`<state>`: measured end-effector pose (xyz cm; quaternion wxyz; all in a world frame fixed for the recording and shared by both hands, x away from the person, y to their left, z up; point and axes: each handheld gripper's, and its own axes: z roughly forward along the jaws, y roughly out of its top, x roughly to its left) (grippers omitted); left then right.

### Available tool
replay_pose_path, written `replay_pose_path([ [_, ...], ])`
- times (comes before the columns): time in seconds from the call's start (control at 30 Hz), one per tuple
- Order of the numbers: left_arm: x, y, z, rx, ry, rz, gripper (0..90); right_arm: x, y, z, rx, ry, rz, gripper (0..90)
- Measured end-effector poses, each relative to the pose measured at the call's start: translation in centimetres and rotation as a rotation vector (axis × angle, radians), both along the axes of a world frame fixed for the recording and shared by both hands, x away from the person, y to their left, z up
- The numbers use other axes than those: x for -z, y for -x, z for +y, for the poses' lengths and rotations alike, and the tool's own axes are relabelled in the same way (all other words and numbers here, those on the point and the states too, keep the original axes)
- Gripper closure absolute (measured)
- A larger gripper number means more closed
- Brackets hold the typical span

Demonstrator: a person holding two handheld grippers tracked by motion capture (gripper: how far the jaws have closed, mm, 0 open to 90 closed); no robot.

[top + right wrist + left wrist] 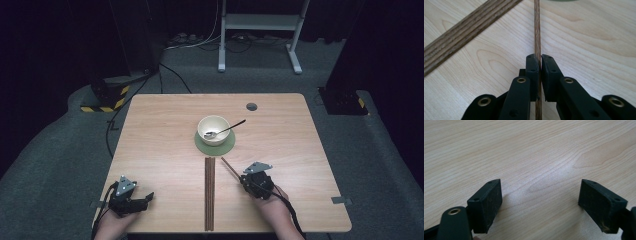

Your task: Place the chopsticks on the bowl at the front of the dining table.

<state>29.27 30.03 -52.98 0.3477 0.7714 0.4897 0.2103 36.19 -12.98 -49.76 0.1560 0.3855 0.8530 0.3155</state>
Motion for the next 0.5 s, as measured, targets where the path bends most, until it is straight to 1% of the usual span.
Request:
replay_pose_path([
  [0.03,0.0,0.0,0.0,0.0,0.0,0.0,19.3,0.0,0.0,0.0,0.0,0.0,0.0,84.4],
  [0.13,0.0,0.0,0.0,0.001,0.0,0.0,19.3,-0.9,0.2,-0.1,-0.009,-0.012,-0.015,84.3],
  [0.17,0.0,0.0,0.0,0.001,0.0,0.0,19.3,-0.9,0.2,-0.1,-0.009,-0.012,-0.015,84.3],
  [0.2,0.0,0.0,0.0,0.002,0.001,0.0,19.3,-1.4,0.3,-0.1,-0.011,-0.022,-0.028,84.3],
  [0.23,0.0,0.0,0.0,0.002,0.001,0.0,19.3,-1.4,0.3,-0.1,-0.011,-0.022,-0.028,84.3],
  [0.27,0.0,0.0,0.0,0.003,0.0,0.0,19.3,-1.9,0.3,-0.1,-0.003,-0.031,-0.039,84.4],
  [0.3,0.0,0.0,0.0,0.003,0.0,0.0,19.3,-1.9,0.3,-0.1,-0.003,-0.031,-0.039,84.4],
  [0.33,0.0,0.0,0.0,0.003,0.0,0.0,19.3,-2.3,0.3,-0.2,-0.001,-0.039,-0.049,84.3],
  [0.43,0.0,0.0,0.0,0.003,0.0,0.0,19.3,-2.5,0.3,-0.1,0.002,-0.036,-0.057,84.4],
  [0.5,0.0,0.0,0.0,0.004,-0.001,0.0,19.3,-2.8,0.1,0.0,0.003,-0.029,-0.074,84.4],
])
